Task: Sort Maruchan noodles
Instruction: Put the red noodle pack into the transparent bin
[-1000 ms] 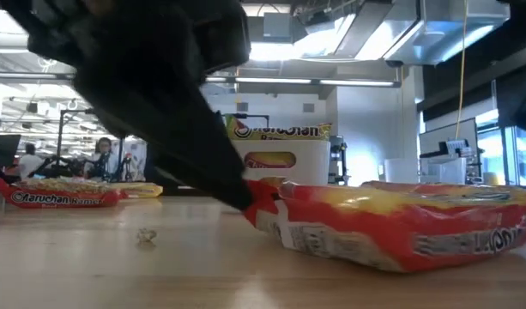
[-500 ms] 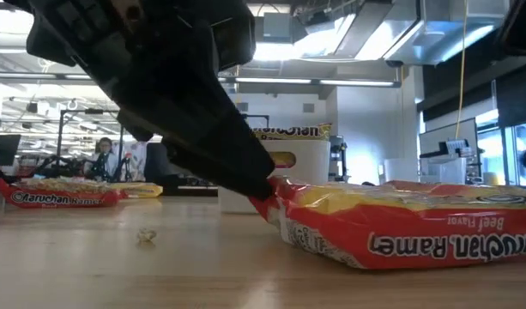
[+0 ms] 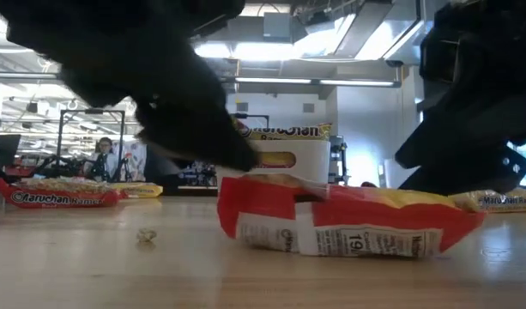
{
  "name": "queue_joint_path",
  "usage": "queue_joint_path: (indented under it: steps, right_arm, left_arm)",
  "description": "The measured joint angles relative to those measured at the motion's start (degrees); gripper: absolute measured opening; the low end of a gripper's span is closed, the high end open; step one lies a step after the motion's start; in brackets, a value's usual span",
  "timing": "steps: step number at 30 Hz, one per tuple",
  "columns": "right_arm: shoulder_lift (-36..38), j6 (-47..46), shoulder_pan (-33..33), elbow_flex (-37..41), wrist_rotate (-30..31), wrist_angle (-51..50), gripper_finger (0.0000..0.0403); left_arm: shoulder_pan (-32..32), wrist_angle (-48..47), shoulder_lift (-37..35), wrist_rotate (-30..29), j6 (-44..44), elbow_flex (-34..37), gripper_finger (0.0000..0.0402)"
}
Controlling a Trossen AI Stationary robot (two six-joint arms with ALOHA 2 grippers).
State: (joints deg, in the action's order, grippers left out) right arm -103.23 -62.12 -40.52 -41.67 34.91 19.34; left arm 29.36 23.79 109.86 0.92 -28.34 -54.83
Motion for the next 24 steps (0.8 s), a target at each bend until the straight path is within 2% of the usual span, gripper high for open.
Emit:
queue_joint_path:
  steps: [4, 8, 10, 14, 18, 24]
  right_arm:
    - [3.39, 0.85, 0.03, 0.0, -7.52, -0.01, 0.0237]
    - [5.39, -3.07, -0.5, 0.0, -16.75, 0.43, 0.0237]
    - [5.41, -5.12, -0.93, -0.02, -16.41, 0.2, 0.0237]
    - [3.75, -11.21, -1.12, 0.0, -11.66, -0.43, 0.0237]
    - [1.5, -14.07, -1.02, -0.02, -10.44, 0.16, 0.0247]
    - [-0.79, -19.79, -0.22, -0.02, -10.39, 0.58, 0.0301]
  left_arm:
    - [-0.21, -4.64, -2.43, 3.23, -0.55, -0.09, 0.02]
    - [-0.3, -9.43, -4.95, -0.55, 0.38, -0.09, 0.02]
    - [-0.35, -9.95, -5.14, -5.08, 0.88, -0.07, 0.02]
    - [-0.46, -9.5, -3.83, -13.52, 1.62, -0.08, 0.02]
    - [-0.95, -9.56, -1.44, -12.75, 1.86, -0.04, 0.02]
    - [-0.84, -6.59, 1.26, -11.94, 1.7, -0.09, 0.02]
